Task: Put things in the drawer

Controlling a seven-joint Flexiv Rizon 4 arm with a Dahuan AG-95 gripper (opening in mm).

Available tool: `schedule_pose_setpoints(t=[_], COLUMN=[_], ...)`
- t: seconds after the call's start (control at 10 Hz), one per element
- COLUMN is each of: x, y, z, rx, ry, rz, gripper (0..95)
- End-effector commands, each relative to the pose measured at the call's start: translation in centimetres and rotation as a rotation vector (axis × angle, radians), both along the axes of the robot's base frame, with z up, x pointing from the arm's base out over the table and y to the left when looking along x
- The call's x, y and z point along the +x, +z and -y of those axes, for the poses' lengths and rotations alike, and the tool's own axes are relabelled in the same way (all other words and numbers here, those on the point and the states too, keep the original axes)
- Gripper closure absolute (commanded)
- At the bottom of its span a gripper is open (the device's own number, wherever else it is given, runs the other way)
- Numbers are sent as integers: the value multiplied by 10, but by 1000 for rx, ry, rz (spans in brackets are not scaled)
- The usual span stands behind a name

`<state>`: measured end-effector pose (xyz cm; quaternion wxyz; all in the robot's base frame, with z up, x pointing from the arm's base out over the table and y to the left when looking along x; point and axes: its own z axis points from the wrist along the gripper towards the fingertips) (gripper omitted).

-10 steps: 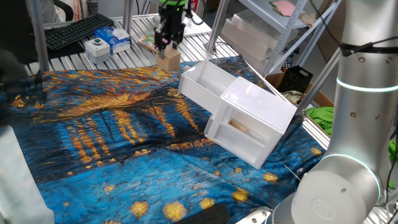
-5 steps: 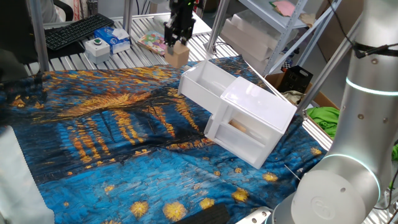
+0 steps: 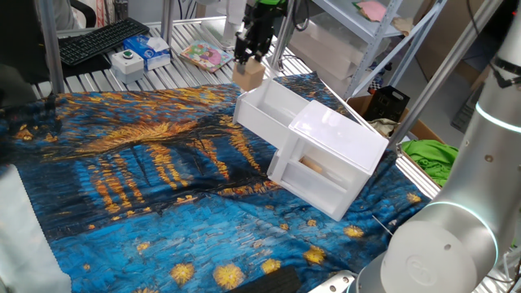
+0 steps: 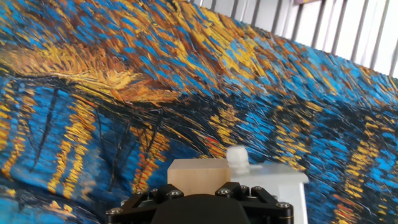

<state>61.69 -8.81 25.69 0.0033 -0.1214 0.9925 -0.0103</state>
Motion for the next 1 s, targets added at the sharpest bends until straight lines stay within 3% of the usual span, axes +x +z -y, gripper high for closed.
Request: schedule_pose_setpoints(t=[0.1, 0.4, 1.0], x=[-3, -10, -28], y=[0, -3, -18], z=[9, 28, 48], rx=[8, 27, 33], ry=[0, 0, 0], rz=[-6, -10, -7], gripper=[950, 950, 950])
